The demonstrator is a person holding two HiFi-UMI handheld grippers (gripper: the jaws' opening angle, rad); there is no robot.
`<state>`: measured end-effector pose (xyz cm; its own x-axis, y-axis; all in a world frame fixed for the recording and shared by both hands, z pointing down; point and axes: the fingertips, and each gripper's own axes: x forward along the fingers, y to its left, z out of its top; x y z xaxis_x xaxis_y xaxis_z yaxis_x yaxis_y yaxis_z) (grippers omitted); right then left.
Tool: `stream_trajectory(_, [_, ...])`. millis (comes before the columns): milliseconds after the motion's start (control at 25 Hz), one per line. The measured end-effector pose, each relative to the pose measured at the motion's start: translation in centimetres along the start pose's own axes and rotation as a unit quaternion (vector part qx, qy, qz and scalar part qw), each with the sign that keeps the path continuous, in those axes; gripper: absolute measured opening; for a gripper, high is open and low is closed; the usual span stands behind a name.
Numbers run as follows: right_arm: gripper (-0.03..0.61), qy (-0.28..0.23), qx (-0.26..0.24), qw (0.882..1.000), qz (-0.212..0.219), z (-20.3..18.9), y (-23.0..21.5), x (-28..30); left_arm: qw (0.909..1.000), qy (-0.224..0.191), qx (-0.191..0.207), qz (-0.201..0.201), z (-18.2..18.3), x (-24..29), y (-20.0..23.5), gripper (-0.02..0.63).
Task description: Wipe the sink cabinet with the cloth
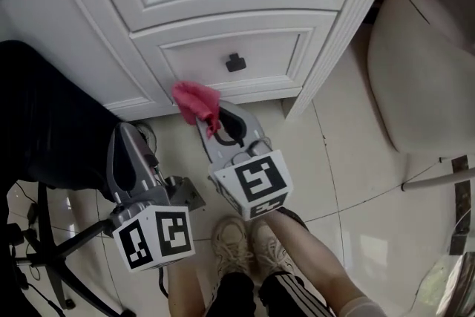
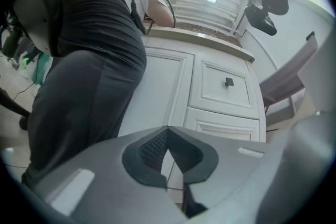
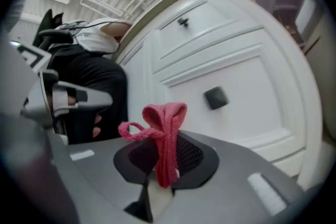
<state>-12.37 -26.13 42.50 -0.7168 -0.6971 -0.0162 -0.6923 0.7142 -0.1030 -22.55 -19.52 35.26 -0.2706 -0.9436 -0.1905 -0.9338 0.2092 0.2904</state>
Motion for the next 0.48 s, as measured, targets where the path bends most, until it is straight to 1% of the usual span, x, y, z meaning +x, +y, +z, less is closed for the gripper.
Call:
stream_trajectory(40, [0.057, 0.013, -0.019, 1.000, 0.021, -0.7, 1.5, 1.6, 1.0000, -0.001, -0.005, 0.001, 0.1, 0.1, 0.3, 0.015])
stream_trajectory(80, [0.057, 0.025, -0.040, 0.998, 0.030, -1.3, 2.1, 2.9, 1.0000, 0.002, -0.010, 0.001, 0.1, 0.2, 0.5, 0.015])
stream_trajectory(120, [0.057, 0.036, -0.057, 0.997, 0.029, -2.0, 1.9, 3.9, 0.9999, 0.007, -0.012, 0.000, -0.2, 0.2, 0.5, 0.015])
stream_trajectory(200, [0.058, 0.054, -0.065, 0.996, 0.009, -3.1, 0.0, 4.2, 0.9997, 0.020, -0.011, -0.008, -1.1, 0.0, 0.3, 0.015])
stream_trajectory(280, [0.058, 0.052, -0.055, 0.997, -0.033, -3.1, -3.2, 2.3, 0.9994, 0.027, 0.002, -0.023, -1.7, 0.1, -0.4, 0.015])
stream_trajectory(360, [0.058, 0.038, -0.034, 0.994, -0.101, -2.6, -7.4, -0.6, 0.9988, 0.027, 0.018, -0.035, -2.0, 0.4, -1.1, 0.015])
stream_trajectory(440, [0.058, 0.021, -0.009, 0.985, -0.174, -2.0, -12.1, -3.9, 0.9985, 0.029, 0.016, -0.044, -2.1, 0.7, -1.8, 0.015])
stream_trajectory(480, [0.058, 0.013, -0.003, 0.979, -0.203, -1.6, -14.3, -5.4, 0.9984, 0.030, 0.012, -0.048, -2.2, 0.8, -2.1, 0.015])
